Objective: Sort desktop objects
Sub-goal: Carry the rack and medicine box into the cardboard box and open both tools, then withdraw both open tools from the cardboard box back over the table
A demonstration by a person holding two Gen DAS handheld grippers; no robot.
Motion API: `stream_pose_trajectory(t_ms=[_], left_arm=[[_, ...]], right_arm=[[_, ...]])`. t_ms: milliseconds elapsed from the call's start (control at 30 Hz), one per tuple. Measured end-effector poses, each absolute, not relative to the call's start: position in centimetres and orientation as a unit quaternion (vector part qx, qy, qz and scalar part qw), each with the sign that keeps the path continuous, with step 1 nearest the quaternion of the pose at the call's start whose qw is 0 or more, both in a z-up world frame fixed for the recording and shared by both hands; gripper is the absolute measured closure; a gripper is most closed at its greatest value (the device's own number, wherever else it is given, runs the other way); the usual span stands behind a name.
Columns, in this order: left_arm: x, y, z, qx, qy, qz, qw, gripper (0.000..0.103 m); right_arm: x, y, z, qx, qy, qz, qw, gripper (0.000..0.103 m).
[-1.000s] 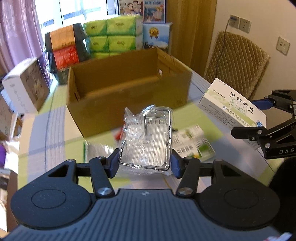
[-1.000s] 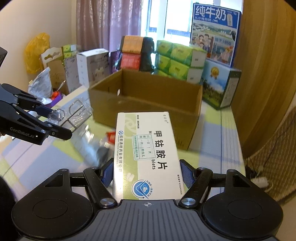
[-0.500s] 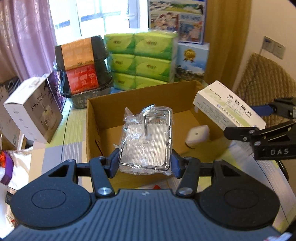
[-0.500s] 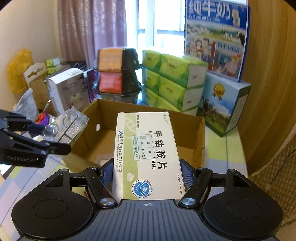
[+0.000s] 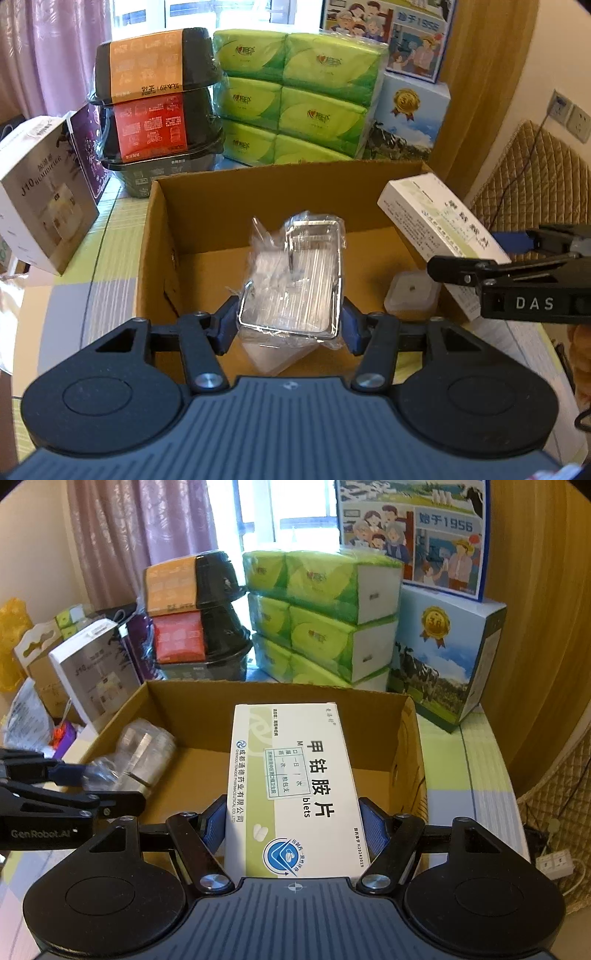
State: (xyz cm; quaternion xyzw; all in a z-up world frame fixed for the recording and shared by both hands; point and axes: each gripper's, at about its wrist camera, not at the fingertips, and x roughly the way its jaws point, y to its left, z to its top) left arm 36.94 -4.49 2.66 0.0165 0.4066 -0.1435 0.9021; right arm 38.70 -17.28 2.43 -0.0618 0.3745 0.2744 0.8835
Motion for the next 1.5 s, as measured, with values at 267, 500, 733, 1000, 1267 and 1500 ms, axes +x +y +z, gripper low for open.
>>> stream_pose_trajectory(t_ms=[267, 500, 733, 1000, 1267, 1500], left_arm=[[36.0, -3.5, 3.1, 0.0, 0.387, -0.131, 0.913, 0.037], [32.4, -2.3, 4.0, -0.007, 0.377, -0.125, 0.918, 0.035], [26.7, -1.8, 5.0, -0.006, 0.37, -0.12, 0.921, 0.024], [18.6, -1.1, 5.5, 0.01, 0.367, -0.129, 0.921, 0.006], [11.5, -0.9, 4.2, 0.002, 0.384, -0.145, 0.912, 0.002], [7.4, -1.3, 2.7, 0.016, 0.396, -0.156, 0.905, 0.002]], right_arm=[[39.4, -17.2, 1.9, -0.028, 0.367, 0.284, 0.885, 0.027], [37.5, -19.2, 3.5, 0.003, 0.351, 0.278, 0.894, 0.014], [31.6, -22.7, 5.2, -0.005, 0.334, 0.277, 0.901, 0.007], [21.9, -26.2, 3.9, -0.046, 0.341, 0.294, 0.892, 0.002], [15.2, -28.4, 1.9, -0.074, 0.357, 0.311, 0.878, 0.002], [11.1, -29.8, 0.5, -0.104, 0.362, 0.325, 0.867, 0.002]])
